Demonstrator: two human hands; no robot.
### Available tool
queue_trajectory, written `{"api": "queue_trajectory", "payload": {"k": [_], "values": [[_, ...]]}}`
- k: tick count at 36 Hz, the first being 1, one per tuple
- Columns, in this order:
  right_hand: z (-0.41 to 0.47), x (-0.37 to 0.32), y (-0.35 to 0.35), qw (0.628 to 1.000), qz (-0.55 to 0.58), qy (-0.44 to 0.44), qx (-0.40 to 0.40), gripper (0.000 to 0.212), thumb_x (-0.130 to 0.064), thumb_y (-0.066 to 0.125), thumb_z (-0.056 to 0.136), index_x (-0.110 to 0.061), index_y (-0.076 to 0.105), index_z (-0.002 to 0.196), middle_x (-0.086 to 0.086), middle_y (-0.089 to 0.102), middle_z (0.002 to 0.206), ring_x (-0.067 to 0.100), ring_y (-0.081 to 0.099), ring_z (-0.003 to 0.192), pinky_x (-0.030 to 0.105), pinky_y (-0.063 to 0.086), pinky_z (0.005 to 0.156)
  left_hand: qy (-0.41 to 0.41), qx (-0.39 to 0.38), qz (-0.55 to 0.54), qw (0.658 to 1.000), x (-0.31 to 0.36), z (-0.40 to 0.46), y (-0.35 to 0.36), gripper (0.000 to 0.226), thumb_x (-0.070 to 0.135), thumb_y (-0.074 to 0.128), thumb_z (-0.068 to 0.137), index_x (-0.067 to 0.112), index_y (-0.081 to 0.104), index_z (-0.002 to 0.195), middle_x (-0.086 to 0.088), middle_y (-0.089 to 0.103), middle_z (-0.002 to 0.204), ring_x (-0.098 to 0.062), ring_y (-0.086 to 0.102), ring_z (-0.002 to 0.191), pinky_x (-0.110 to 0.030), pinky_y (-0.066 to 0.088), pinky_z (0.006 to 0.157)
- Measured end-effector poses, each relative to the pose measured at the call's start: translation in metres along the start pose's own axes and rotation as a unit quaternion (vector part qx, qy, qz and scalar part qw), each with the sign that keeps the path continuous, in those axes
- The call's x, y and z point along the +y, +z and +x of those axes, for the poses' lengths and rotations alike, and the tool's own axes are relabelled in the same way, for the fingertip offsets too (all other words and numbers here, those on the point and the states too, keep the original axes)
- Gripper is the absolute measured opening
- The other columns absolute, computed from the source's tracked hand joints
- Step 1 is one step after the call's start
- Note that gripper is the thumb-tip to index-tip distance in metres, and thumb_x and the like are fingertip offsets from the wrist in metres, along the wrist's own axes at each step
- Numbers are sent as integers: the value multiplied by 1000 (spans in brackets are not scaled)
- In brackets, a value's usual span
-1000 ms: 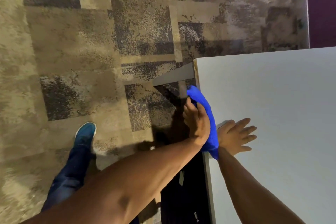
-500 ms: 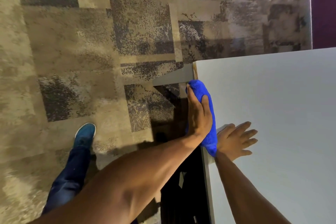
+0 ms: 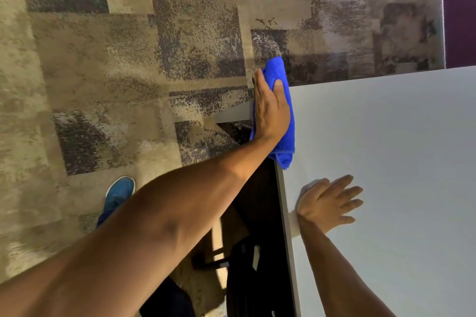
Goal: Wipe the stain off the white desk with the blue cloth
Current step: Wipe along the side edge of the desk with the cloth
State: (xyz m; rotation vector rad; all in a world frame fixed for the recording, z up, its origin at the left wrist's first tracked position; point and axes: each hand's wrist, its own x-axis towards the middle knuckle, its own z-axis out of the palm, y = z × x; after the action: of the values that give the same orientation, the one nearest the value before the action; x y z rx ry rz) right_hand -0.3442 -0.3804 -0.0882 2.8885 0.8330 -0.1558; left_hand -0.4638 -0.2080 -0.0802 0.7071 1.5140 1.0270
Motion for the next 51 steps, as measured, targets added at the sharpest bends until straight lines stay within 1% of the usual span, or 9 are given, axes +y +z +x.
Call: {"api": "queue_trajectory", "payload": {"k": [9, 12, 20, 26, 31, 34, 41, 46, 51], "values": [[-5, -4, -10, 1000, 10, 0, -6, 70, -49, 8, 97, -15, 15, 158, 17, 12, 165, 44, 11, 149, 69, 14, 113, -30, -17, 7, 999, 32, 69, -14, 38, 22, 34, 105, -6, 54, 119, -25, 61, 122, -36, 55, 115, -42, 41, 99], [-8, -5, -13, 1000, 6, 2, -9, 71, -48, 7, 96, -14, 15, 158, 17, 11, 165, 43, 9, 150, 69, 14, 113, -76, 85, -58, 992, 48, 91, -31, 35, 19, 36, 104, -8, 57, 110, -26, 64, 111, -37, 59, 104, -42, 44, 91], [-10, -7, -16, 1000, -2, 1, -11, 73, -52, 4, 95, -16, 11, 158, 15, 8, 166, 42, 8, 150, 68, 13, 115, -173, 339, -226, 897, 37, 122, -97, 43, 22, 38, 102, 9, 36, 143, -22, 52, 139, -36, 52, 122, -37, 39, 99], [-12, -8, -17, 1000, -5, 1, -10, 76, -55, 1, 93, -17, 11, 158, 15, 8, 166, 42, 8, 150, 68, 14, 116, -224, 212, -316, 897, 22, 58, -108, 90, 13, 54, 53, 9, 19, 136, -15, 49, 114, -27, 57, 91, -43, 55, 74], [-9, -6, -15, 1000, -5, 5, -9, 77, -57, 0, 92, -18, 11, 158, 14, 7, 166, 42, 8, 150, 68, 14, 115, -188, 164, -162, 955, -16, 4, -103, 67, 6, 69, 70, 5, 38, 130, -6, 63, 112, -21, 64, 96, -35, 54, 89], [-8, -5, -12, 1000, 2, 7, -8, 78, -58, -1, 92, -18, 12, 158, 15, 9, 165, 42, 10, 150, 68, 14, 115, -156, 152, -43, 975, -42, -24, -102, 27, 12, 75, 71, 4, 69, 97, -4, 73, 88, -17, 67, 76, -31, 55, 71], [-4, -3, -5, 1000, 16, 11, -13, 76, -57, -2, 93, -18, 14, 157, 16, 12, 165, 43, 12, 149, 69, 13, 113, -167, 69, 181, 967, -62, -87, -87, 18, 22, 72, 73, 8, 65, 81, -16, 70, 80, -33, 67, 76, -39, 55, 68], [-4, -2, -3, 1000, 20, 4, -10, 75, -55, 0, 94, -17, 15, 157, 17, 13, 164, 44, 12, 149, 70, 14, 112, -149, -8, 85, 985, -66, -129, -53, 27, 25, 63, 90, -1, 62, 93, -22, 66, 96, -38, 63, 89, -42, 53, 84], [-3, -3, -6, 1000, 24, -3, -12, 78, -53, -2, 92, -15, 17, 157, 20, 13, 164, 45, 11, 149, 71, 14, 111, -316, -4, -100, 943, -50, -151, -14, 46, 47, 41, 100, 15, 50, 132, -3, 60, 121, -14, 59, 103, -27, 44, 97]]}}
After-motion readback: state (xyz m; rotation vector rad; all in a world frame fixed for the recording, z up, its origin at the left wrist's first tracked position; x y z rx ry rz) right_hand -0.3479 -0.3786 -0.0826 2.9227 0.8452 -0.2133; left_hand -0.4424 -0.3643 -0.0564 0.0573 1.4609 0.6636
